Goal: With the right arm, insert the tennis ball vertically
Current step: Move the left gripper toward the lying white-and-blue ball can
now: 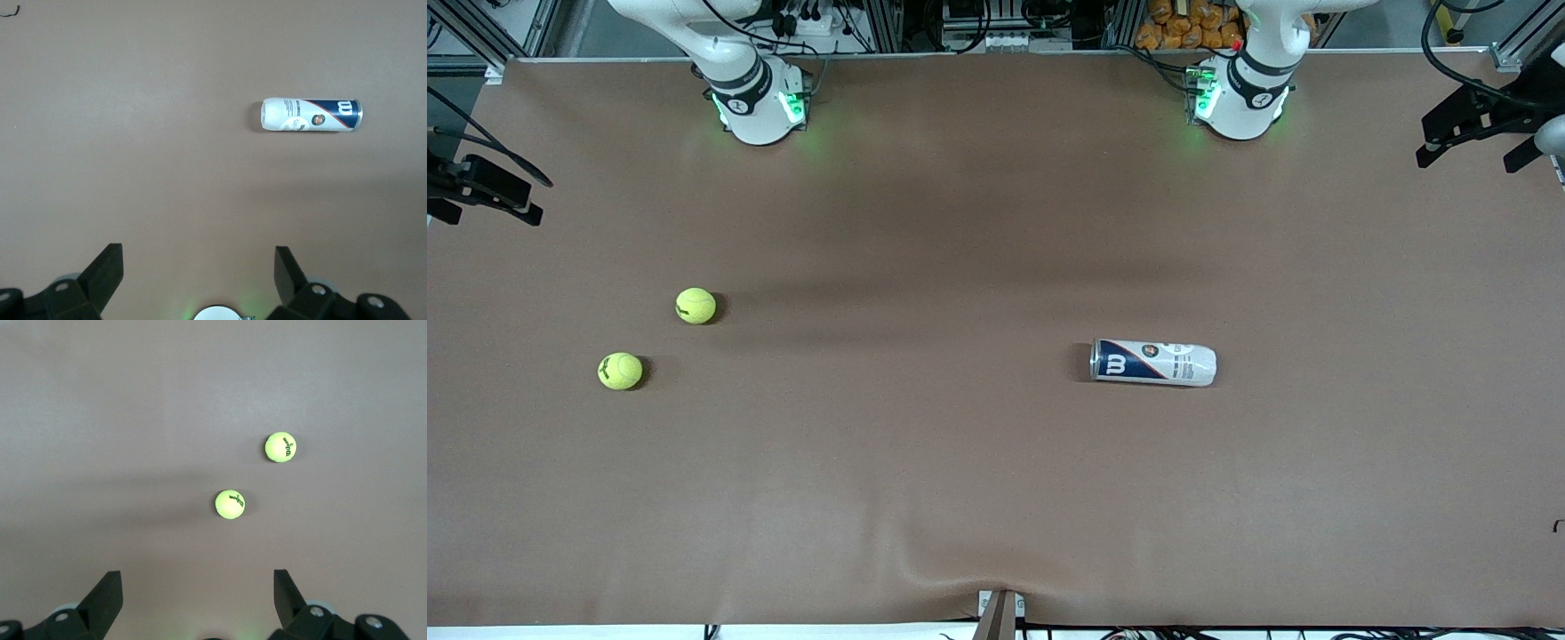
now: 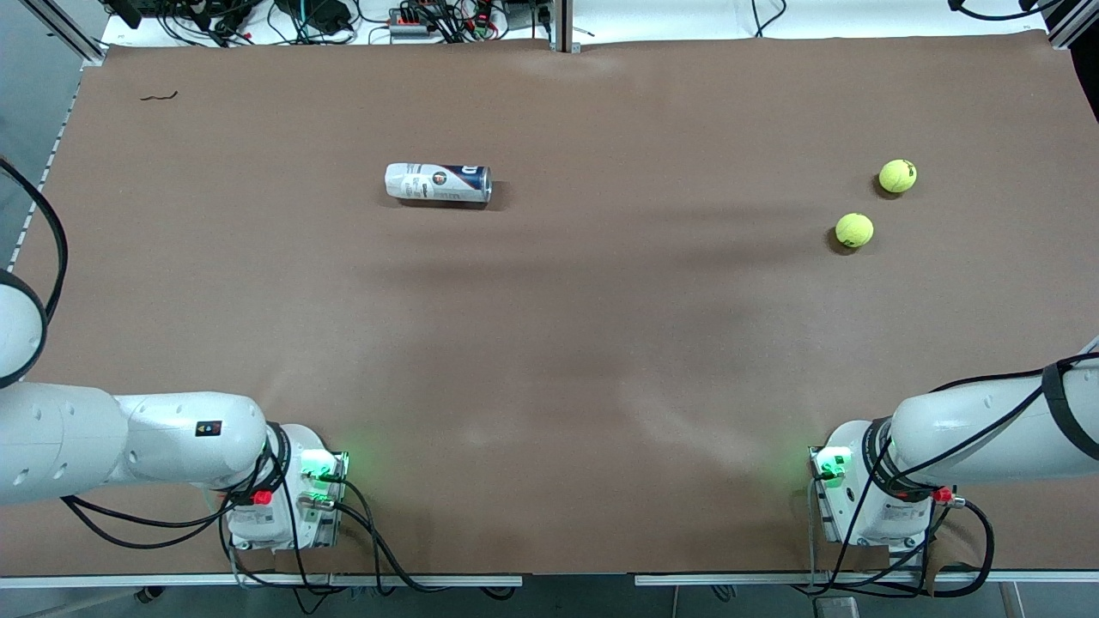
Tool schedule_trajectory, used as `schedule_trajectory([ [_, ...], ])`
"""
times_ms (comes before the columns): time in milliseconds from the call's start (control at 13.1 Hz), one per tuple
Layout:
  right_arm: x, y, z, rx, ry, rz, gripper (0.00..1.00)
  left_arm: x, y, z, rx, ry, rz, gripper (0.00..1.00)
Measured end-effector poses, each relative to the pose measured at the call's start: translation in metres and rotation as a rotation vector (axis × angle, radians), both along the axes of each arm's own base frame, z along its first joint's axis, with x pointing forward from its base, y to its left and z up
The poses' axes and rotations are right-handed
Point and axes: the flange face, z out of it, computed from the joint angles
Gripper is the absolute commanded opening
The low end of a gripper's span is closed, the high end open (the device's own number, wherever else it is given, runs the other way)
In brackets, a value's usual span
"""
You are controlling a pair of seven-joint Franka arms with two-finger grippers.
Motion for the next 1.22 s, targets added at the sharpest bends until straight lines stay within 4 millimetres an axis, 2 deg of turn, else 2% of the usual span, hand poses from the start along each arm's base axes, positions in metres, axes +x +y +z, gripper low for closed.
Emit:
schedule_trajectory([
  [228,0.000,0.000,0.000,0.000,0.000,0.000,1.00,0.004,0.000,-0.004,0.000,0.011,0.055,1.00],
  [456,0.000,0.000,0.000,0.000,0.000,0.000,1.00,0.019,0.001,-0.019,0.000,0.039,0.057,1.00],
  [685,0.000,0.000,0.000,0.000,0.000,0.000,1.00,0.036,-0.002,-0.042,-0.001,0.082,0.048,1.00],
  [989,0.000,0.000,0.000,0.000,0.001,0.000,1.00,0.059,-0.037,-0.085,0.002,0.151,-0.023,1.00],
  [1217,0.000,0.000,0.000,0.000,0.001,0.000,1.00,0.077,-0.085,-0.133,0.030,0.178,-0.111,1.00],
])
